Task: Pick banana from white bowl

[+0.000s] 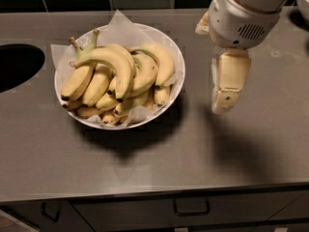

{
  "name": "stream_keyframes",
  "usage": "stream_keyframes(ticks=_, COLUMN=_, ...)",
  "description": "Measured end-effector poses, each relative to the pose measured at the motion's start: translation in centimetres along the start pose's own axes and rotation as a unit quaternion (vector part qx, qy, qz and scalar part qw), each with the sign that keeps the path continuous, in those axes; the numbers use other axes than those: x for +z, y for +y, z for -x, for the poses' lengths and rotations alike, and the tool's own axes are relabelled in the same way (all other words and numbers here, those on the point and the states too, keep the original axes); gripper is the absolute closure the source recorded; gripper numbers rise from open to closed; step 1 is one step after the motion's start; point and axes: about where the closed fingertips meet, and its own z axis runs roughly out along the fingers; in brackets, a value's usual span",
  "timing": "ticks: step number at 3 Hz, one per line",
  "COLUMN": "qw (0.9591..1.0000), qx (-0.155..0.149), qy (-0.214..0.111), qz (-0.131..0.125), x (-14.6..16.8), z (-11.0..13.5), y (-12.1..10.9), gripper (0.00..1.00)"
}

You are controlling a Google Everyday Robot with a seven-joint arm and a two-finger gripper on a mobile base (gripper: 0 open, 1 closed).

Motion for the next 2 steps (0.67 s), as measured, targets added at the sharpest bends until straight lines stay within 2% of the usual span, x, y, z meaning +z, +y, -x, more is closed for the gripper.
stream_keyframes(ticks=1, qw=1.0000, qx=0.000, qy=0.000, qz=0.000, x=0.00, z=0.00, y=0.00, gripper=0.00)
stream_keyframes(ticks=2, qw=0.9991, qx=0.043, qy=-0.007, qz=0.002, x=0.92, z=0.71, y=-0.31, gripper=0.00)
